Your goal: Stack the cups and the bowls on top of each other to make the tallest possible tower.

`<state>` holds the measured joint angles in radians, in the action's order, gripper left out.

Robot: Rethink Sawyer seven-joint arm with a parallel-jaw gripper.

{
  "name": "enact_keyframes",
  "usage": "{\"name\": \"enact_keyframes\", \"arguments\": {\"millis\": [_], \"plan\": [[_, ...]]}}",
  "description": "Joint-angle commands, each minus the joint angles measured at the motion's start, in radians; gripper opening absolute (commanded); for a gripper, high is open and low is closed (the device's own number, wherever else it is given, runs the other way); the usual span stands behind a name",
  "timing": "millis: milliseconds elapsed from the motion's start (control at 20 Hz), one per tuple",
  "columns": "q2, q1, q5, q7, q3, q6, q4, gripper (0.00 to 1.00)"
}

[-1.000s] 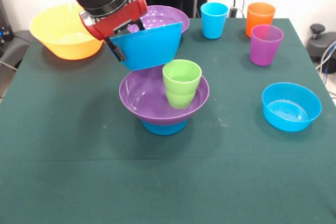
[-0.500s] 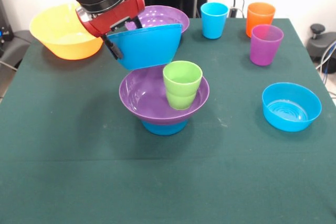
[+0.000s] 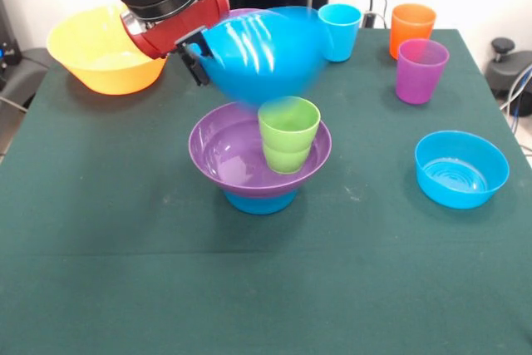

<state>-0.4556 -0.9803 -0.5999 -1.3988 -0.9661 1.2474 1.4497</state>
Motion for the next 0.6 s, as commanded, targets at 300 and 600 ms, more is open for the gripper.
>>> {"name": "enact_keyframes", "arguments": {"millis": [300, 600], "plan": [[0.007, 0.049, -0.058, 0.301, 0.02, 0.032, 0.023, 0.0], [-0.007, 0.044, -0.03, 0.281, 0.009, 0.045, 0.023, 0.0]]}}
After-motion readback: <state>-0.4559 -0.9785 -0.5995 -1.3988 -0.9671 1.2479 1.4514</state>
